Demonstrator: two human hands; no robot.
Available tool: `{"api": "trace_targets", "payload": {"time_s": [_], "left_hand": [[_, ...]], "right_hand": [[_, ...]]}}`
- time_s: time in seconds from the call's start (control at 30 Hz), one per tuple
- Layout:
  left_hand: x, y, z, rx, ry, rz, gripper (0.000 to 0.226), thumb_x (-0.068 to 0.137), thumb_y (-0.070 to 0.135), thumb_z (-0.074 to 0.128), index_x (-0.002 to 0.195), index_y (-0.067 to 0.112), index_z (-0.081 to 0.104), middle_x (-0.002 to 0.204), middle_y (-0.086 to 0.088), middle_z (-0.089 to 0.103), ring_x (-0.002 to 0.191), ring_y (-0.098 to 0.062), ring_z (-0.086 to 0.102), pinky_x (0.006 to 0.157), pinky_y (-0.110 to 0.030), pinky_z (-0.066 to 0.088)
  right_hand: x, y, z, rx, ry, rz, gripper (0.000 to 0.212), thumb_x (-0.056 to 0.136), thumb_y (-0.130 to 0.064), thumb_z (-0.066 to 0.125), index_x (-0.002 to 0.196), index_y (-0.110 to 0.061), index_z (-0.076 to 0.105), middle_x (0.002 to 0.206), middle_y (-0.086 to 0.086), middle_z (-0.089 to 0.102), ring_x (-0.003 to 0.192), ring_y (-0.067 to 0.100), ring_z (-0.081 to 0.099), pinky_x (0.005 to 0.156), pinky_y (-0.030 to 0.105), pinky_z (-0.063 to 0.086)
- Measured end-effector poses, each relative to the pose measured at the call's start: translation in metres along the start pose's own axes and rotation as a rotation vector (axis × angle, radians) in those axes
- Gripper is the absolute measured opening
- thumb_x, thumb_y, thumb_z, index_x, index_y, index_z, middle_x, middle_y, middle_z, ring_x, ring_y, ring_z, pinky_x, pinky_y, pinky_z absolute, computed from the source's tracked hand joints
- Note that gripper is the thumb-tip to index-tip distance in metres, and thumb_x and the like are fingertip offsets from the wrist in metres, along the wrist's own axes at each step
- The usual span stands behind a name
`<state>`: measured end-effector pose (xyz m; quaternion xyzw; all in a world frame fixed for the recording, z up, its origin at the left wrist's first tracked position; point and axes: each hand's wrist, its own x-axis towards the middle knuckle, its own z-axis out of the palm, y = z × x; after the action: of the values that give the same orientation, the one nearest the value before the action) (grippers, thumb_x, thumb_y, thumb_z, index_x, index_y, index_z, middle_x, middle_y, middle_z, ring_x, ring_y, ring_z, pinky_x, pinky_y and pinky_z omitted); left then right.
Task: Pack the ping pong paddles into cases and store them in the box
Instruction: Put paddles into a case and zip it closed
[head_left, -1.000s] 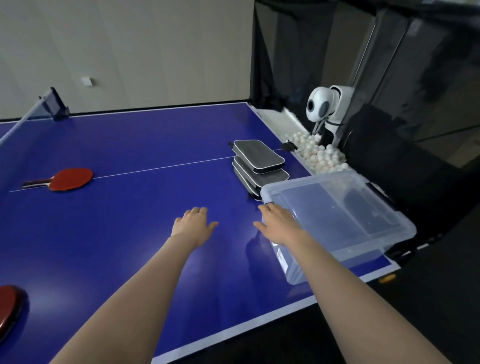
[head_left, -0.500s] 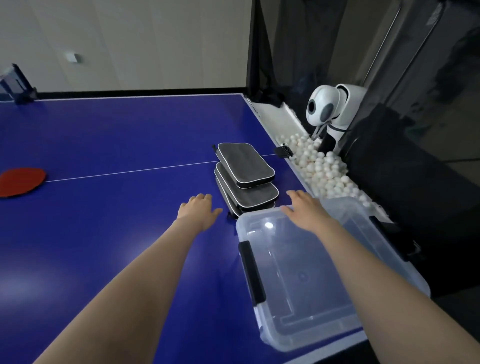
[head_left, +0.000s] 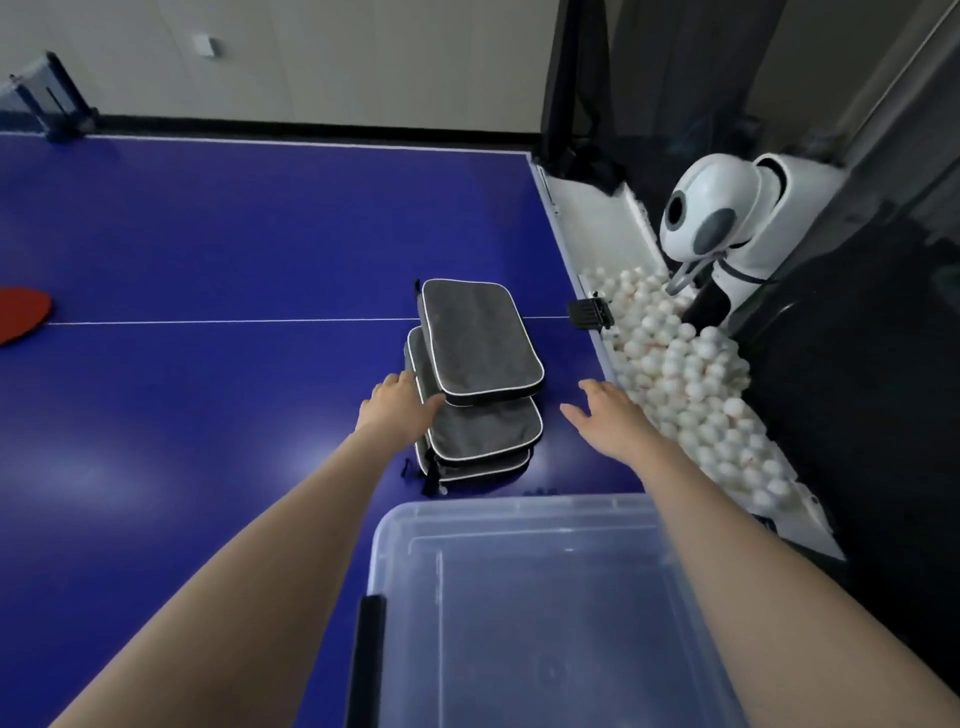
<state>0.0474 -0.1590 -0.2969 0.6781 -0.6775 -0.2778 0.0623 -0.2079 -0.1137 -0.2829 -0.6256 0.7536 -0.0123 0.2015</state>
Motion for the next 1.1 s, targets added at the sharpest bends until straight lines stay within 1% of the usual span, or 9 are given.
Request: {"api": "trace_targets", "payload": {"time_s": [0.2, 0.27, 0.37, 0.47, 0.6, 0.73, 0.87, 1.0, 1.1], "left_hand": [[0.057, 0.015, 0.023, -0.258, -0.039, -0.168, 0.067, 0.096, 0.046, 0.049, 0.144, 0.003, 0.031, 0.141, -0.016, 0.042, 0.130, -0.034, 0.040, 0.101, -0.041, 0.036], [0.077, 0.018, 0.032, -0.356, -0.039, -0.230, 0.066, 0.095, 0.046, 0.049, 0.143, 0.003, 0.032, 0.139, -0.016, 0.045, 0.129, -0.033, 0.042, 0.100, -0.039, 0.037], [0.105, 0.021, 0.042, -0.481, -0.015, -0.313, 0.062, 0.095, 0.047, 0.050, 0.138, 0.005, 0.038, 0.136, -0.015, 0.048, 0.123, -0.034, 0.048, 0.102, -0.041, 0.041], [0.128, 0.023, 0.050, -0.513, 0.026, -0.347, 0.059, 0.094, 0.048, 0.051, 0.134, 0.006, 0.042, 0.133, -0.014, 0.051, 0.120, -0.035, 0.051, 0.102, -0.044, 0.043], [0.156, 0.025, 0.060, -0.563, 0.083, -0.393, 0.059, 0.093, 0.049, 0.052, 0.136, 0.008, 0.045, 0.135, -0.012, 0.052, 0.124, -0.032, 0.049, 0.104, -0.042, 0.041], [0.174, 0.023, 0.066, -0.633, 0.084, -0.464, 0.060, 0.091, 0.054, 0.050, 0.130, 0.009, 0.049, 0.128, -0.012, 0.056, 0.116, -0.033, 0.054, 0.100, -0.044, 0.046], [0.178, 0.019, 0.065, -0.767, 0.067, -0.497, 0.062, 0.090, 0.056, 0.052, 0.130, 0.009, 0.049, 0.126, -0.011, 0.058, 0.111, -0.032, 0.058, 0.098, -0.044, 0.048], [0.169, 0.017, 0.056, -0.950, 0.064, -0.501, 0.064, 0.089, 0.052, 0.056, 0.132, 0.006, 0.044, 0.126, -0.012, 0.058, 0.111, -0.031, 0.059, 0.099, -0.044, 0.048], [0.151, 0.019, 0.041, -1.064, 0.078, -0.491, 0.065, 0.088, 0.054, 0.057, 0.129, 0.005, 0.042, 0.124, -0.009, 0.057, 0.108, -0.027, 0.059, 0.088, -0.039, 0.051]], "right_hand": [[0.069, 0.019, 0.011, 0.190, -0.058, 0.043, 0.059, 0.100, -0.041, 0.040, 0.147, -0.007, 0.030, 0.149, 0.011, 0.037, 0.137, 0.029, 0.035, 0.109, 0.043, 0.034], [0.092, 0.022, 0.016, 0.258, -0.079, 0.074, 0.061, 0.099, -0.043, 0.041, 0.147, -0.007, 0.029, 0.149, 0.012, 0.037, 0.136, 0.029, 0.036, 0.109, 0.045, 0.034], [0.126, 0.022, 0.024, 0.334, -0.112, 0.114, 0.063, 0.099, -0.044, 0.040, 0.147, -0.006, 0.028, 0.149, 0.013, 0.038, 0.137, 0.029, 0.035, 0.108, 0.040, 0.034], [0.155, 0.017, 0.033, 0.406, -0.156, 0.155, 0.066, 0.098, -0.048, 0.039, 0.148, -0.007, 0.026, 0.151, 0.012, 0.035, 0.138, 0.029, 0.033, 0.107, 0.039, 0.032], [0.184, 0.006, 0.045, 0.567, -0.221, 0.223, 0.072, 0.096, -0.054, 0.040, 0.150, -0.010, 0.022, 0.155, 0.009, 0.028, 0.140, 0.028, 0.031, 0.107, 0.038, 0.031], [0.206, -0.006, 0.058, 0.769, -0.157, 0.269, 0.072, 0.094, -0.053, 0.045, 0.147, -0.007, 0.028, 0.151, 0.009, 0.035, 0.135, 0.028, 0.038, 0.107, 0.039, 0.034], [0.209, -0.010, 0.062, 0.786, -0.043, 0.270, 0.071, 0.091, -0.052, 0.053, 0.142, -0.005, 0.037, 0.142, 0.010, 0.044, 0.128, 0.028, 0.045, 0.105, 0.040, 0.040], [0.196, -0.014, 0.053, 0.828, 0.046, 0.194, 0.054, 0.088, -0.048, 0.061, 0.124, -0.009, 0.050, 0.125, 0.005, 0.056, 0.106, 0.019, 0.053, 0.094, 0.037, 0.047], [0.176, -0.024, 0.042, 0.878, 0.112, 0.128, 0.052, 0.086, -0.045, 0.065, 0.124, -0.011, 0.051, 0.119, 0.001, 0.059, 0.111, 0.022, 0.056, 0.098, 0.043, 0.047]]}}
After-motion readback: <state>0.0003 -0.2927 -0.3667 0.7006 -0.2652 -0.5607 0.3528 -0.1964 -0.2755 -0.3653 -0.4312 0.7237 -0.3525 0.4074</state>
